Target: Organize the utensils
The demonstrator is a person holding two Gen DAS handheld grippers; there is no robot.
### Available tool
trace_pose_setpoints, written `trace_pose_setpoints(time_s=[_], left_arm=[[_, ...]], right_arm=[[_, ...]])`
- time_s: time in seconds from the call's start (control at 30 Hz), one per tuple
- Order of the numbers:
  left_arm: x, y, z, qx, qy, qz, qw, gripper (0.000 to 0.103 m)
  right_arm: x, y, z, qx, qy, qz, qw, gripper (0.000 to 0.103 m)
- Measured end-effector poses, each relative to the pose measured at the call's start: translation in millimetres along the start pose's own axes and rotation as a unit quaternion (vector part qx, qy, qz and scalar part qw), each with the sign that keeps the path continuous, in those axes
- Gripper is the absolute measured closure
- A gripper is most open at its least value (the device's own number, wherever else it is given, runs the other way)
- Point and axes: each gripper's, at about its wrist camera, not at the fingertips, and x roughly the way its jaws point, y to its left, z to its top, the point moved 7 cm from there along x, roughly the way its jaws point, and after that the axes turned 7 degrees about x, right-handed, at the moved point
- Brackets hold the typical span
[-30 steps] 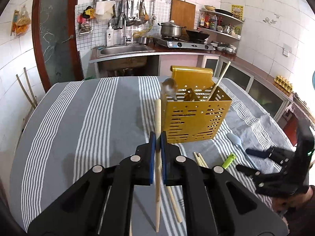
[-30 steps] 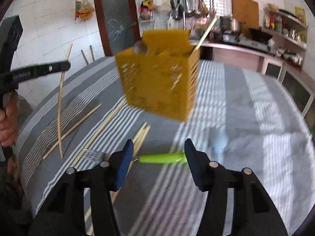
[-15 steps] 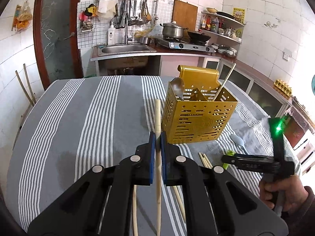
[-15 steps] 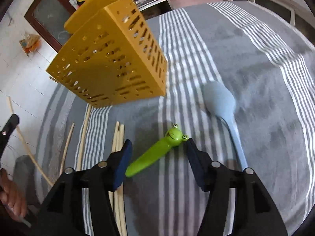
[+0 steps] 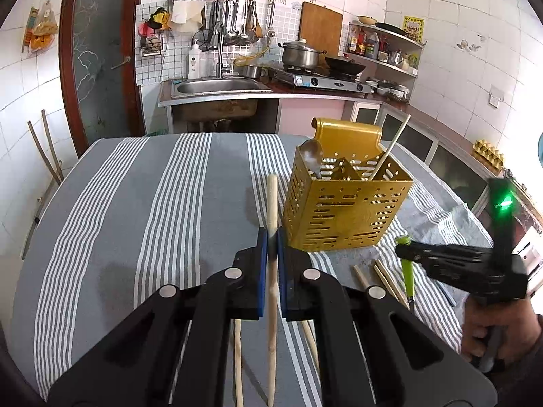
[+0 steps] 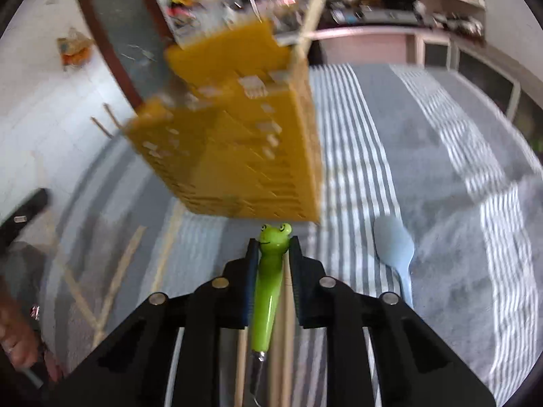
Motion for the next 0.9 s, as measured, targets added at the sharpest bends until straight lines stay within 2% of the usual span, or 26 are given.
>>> trace_pose_setpoints(time_s=[0.13,0.3,0.4,0.9], left_arm=[[-7.6,-5.5,4.1,0.0,-0.009,-0.002,1.0,0.098],[-19.5,-14.9,8.7,0.008,-0.019,-0.004,0.9998,0.098],[-25.4,-17.6,12.6,0.009,-0.026,-0.003,0.9996,0.098],[-44.8,-33.5,68.0,0.029,-0.073,-0.006,0.9968,0.099]], right_arm=[[-40.2,22.1,10.4,-0.029,-0.052,0.024,0.998,0.084],[-70.1,41.4,23.8,-0.071,-0.12,0.042,0.989,0.084],[-82.5,46.4,33.0,-0.084,-0.147,0.044,0.985,0.084],[-136.5,61.6,81.0,-0.125,-0.212,0.023,0.969,0.084]])
